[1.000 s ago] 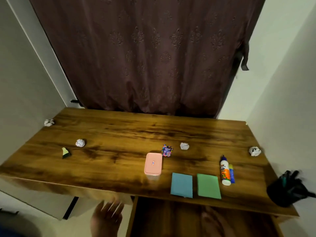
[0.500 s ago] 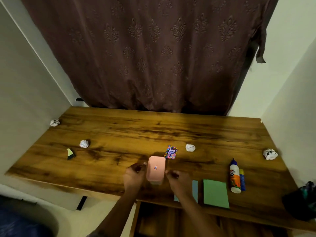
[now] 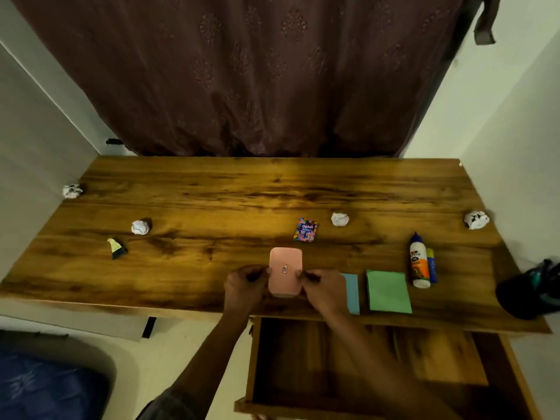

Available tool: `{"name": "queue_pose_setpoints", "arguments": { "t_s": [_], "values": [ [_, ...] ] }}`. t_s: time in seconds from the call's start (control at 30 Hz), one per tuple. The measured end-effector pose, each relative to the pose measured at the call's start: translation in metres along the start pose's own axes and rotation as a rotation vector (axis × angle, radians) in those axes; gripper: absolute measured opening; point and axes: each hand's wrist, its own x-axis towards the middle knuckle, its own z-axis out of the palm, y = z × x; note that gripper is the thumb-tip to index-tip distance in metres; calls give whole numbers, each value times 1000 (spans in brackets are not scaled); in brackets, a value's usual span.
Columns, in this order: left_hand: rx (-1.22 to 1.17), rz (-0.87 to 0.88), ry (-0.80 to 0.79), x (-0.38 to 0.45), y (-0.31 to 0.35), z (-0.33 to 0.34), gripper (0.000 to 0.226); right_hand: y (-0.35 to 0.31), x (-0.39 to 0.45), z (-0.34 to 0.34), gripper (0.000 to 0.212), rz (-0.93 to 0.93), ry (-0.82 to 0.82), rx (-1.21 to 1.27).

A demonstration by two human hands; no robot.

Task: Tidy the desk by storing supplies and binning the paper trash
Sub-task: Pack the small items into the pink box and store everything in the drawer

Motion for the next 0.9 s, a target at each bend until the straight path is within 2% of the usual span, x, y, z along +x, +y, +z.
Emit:
{"name": "queue_pose_setpoints", "arguments": {
  "t_s": [0.13, 0.23, 0.33, 0.4, 0.47, 0.57, 0.9],
  "values": [
    [-91, 25, -92, -46, -20, -16, 25, 18, -56, -6, 25, 11, -32, 20],
    [-35, 12, -176, -82, -41, -23, 14, 43, -100, 1, 6, 51, -54, 36],
    [43, -30, -214, -106, -69, -20, 12, 65, -129, 14, 10, 144, -93, -4],
    [76, -53, -231, -116, -84, -19, 11, 75, -139, 23, 13, 141, -99, -76],
    [96, -67, -239, -119, -95, -18, 11, 79, -144, 31, 18, 131, -117, -122],
    [144, -68, -225, -118, -103, -16, 13, 79, -143, 45, 12, 167, -162, -138],
    [398, 34, -216, -103, -109, -2, 20, 98, -111, 74, 18, 210, -208, -187]
  ]
}}
